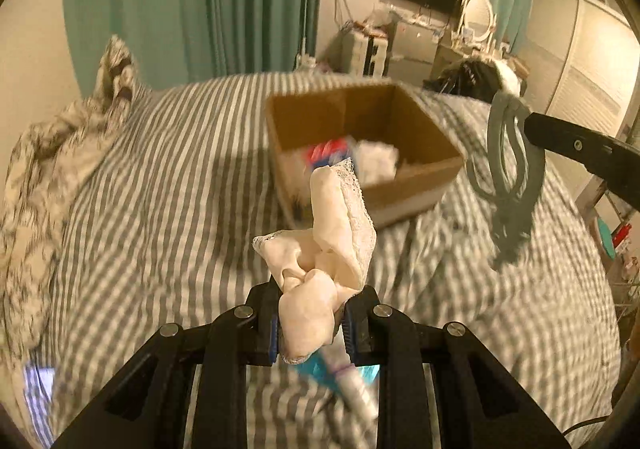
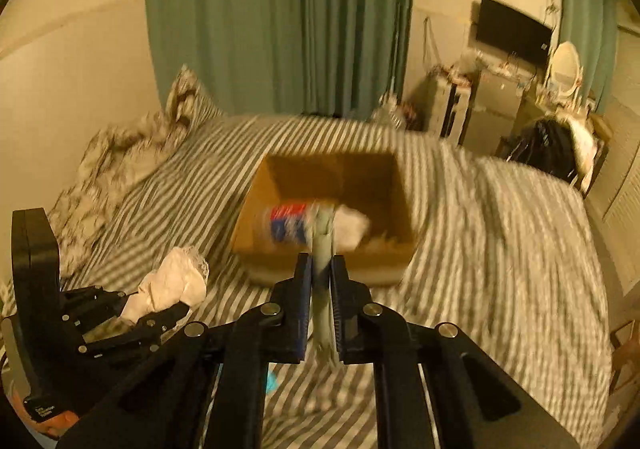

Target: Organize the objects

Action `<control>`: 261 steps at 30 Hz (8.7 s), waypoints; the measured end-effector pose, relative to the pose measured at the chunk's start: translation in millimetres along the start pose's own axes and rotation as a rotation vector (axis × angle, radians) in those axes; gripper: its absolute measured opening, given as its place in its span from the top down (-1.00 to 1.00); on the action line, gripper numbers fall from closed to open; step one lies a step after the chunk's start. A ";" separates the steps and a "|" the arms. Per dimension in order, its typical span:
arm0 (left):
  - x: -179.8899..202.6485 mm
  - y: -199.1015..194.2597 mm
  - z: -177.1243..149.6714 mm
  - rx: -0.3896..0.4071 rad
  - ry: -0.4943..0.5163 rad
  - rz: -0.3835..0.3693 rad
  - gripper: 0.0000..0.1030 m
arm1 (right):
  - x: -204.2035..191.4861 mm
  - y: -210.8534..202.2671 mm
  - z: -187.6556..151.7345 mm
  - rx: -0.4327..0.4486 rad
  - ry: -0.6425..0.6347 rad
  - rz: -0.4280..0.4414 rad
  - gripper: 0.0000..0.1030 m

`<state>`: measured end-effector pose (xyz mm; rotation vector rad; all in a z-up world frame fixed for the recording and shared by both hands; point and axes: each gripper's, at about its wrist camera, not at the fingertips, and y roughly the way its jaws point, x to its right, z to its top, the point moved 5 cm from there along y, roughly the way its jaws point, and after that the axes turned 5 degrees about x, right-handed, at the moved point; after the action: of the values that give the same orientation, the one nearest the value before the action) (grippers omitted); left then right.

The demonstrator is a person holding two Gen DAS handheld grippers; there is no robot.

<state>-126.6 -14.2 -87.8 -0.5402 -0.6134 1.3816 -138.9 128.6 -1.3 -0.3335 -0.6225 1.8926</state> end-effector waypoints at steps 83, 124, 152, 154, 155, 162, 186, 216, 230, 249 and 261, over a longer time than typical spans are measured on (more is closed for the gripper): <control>-95.9 45.9 -95.9 -0.138 -0.110 0.279 -1.00 | -107.0 134.4 -194.4 -0.502 -0.155 0.141 0.03; 36.4 106.1 -120.8 -0.322 -0.149 0.044 0.62 | 11.5 113.1 -157.7 -0.407 0.159 0.080 0.57; 0.3 11.3 -87.3 -0.134 -0.103 0.061 0.86 | -24.7 71.1 -137.8 -0.313 0.040 0.083 0.61; 5.7 8.1 -74.6 -0.108 -0.074 0.062 0.86 | -15.4 58.3 -120.1 -0.260 0.053 0.077 0.61; 8.4 7.5 -68.2 -0.100 -0.064 0.058 0.86 | -11.5 54.1 -112.3 -0.240 0.055 0.072 0.61; 33.3 13.8 -0.7 -0.026 0.009 0.008 0.86 | 15.6 47.7 -31.8 -0.098 0.074 0.064 0.61; 58.9 175.5 122.8 -0.078 0.063 -0.053 0.77 | 81.8 188.1 53.9 -0.082 0.204 0.121 0.39; 23.8 -75.5 154.2 0.356 -0.056 0.114 -1.00 | 67.5 -62.8 93.7 0.276 0.057 -0.080 -0.91; 31.5 -46.1 84.7 0.408 -0.072 0.240 -1.00 | 86.9 -26.6 15.6 0.337 0.009 -0.151 -0.99; 43.6 7.6 32.8 0.308 -0.042 0.247 -1.00 | 85.1 40.8 -28.8 0.202 -0.009 -0.091 -0.99; 29.6 4.5 32.8 0.301 -0.082 0.262 -1.00 | 84.5 38.2 -28.0 0.203 -0.008 -0.103 -0.99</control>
<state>-149.8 15.5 -64.4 -0.3303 -0.3981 1.7156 -187.8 202.1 -41.2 -0.1595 -0.4399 1.8398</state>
